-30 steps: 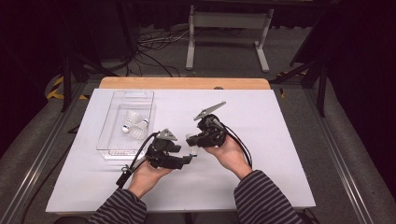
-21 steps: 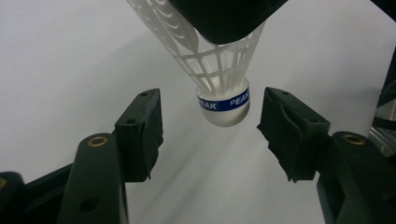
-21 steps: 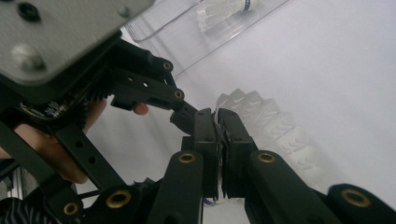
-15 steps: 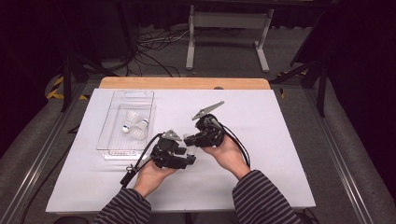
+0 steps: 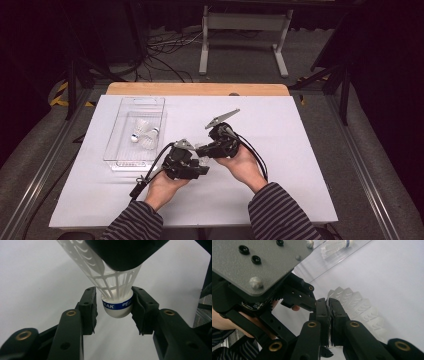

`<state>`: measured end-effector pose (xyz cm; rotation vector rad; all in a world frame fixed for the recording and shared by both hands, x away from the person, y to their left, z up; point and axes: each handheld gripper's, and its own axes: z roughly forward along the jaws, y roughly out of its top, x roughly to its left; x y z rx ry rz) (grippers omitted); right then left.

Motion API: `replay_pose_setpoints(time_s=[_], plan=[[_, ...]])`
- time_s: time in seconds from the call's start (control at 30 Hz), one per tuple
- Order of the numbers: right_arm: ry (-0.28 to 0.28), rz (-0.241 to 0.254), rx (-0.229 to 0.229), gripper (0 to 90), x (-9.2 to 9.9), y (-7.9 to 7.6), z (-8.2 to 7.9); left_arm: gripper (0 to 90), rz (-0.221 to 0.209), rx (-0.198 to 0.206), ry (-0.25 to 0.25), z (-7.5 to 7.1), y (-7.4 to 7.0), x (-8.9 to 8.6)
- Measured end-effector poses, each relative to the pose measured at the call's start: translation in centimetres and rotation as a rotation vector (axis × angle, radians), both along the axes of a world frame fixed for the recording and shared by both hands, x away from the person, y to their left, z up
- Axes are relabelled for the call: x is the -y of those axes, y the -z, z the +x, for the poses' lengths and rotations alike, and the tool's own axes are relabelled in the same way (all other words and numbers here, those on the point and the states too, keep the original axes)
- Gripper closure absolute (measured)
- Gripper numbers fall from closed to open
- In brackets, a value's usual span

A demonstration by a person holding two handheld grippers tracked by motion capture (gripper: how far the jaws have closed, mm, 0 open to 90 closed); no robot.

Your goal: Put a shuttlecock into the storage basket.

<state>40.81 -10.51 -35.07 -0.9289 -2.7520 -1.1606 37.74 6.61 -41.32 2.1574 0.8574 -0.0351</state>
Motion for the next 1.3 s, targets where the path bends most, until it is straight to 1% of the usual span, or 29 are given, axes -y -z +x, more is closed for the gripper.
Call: replay_pose_setpoints(time_s=[0.13, 0.17, 0.2, 0.23, 0.27, 0.5, 0.67, 0.83, 0.9, 1.03, 1.13, 1.3], plan=[[-0.001, -0.002, -0.001, 86.7, 0.0, 0.1, 0.0, 63.2, 0.008, 0.006, 0.001, 0.0, 0.0, 0.0], [-0.001, -0.003, -0.002, 86.7, 0.0, 0.1, 0.0, 63.6, 0.007, 0.001, 0.002, 0.0, 0.0, 0.0], [-0.003, -0.005, 0.0, 86.6, 0.0, 0.1, 0.0, 63.8, 0.007, -0.002, 0.003, 0.0, 0.0, -0.1], [-0.002, -0.007, -0.002, 86.5, 0.0, 0.1, 0.0, 64.1, 0.017, 0.008, 0.0, 0.0, -0.1, -0.2], [-0.002, -0.009, -0.002, 86.5, 0.0, 0.1, 0.0, 64.3, 0.017, 0.002, -0.002, 0.0, -0.1, -0.2], [-0.004, -0.022, 0.001, 85.5, 0.1, 0.1, 0.1, 65.0, 0.036, -0.002, -0.002, 0.0, -0.3, -0.4], [-0.003, -0.035, 0.01, 82.9, 0.1, 0.1, 0.1, 65.2, 0.055, 0.001, -0.003, 0.1, -0.3, -0.4], [0.002, -0.037, 0.018, 77.9, 0.3, 0.0, 0.1, 65.4, 0.065, 0.006, -0.005, 0.0, -0.4, -0.5], [0.005, -0.033, 0.02, 72.5, 0.3, -0.1, 0.0, 65.4, 0.077, 0.008, -0.009, 0.0, -0.4, -0.5], [-0.001, -0.024, 0.029, 64.5, 0.5, -0.4, -0.2, 65.4, 0.084, 0.004, -0.017, 0.3, -0.5, -0.9], [0.005, -0.025, 0.036, 61.8, 0.9, -0.5, -0.2, 65.4, 0.087, 0.007, -0.023, 0.3, -0.6, -1.1], [0.021, -0.014, 0.039, 56.8, 1.8, -0.8, -0.4, 65.4, 0.09, 0.002, -0.031, 0.3, -0.7, -1.5]])
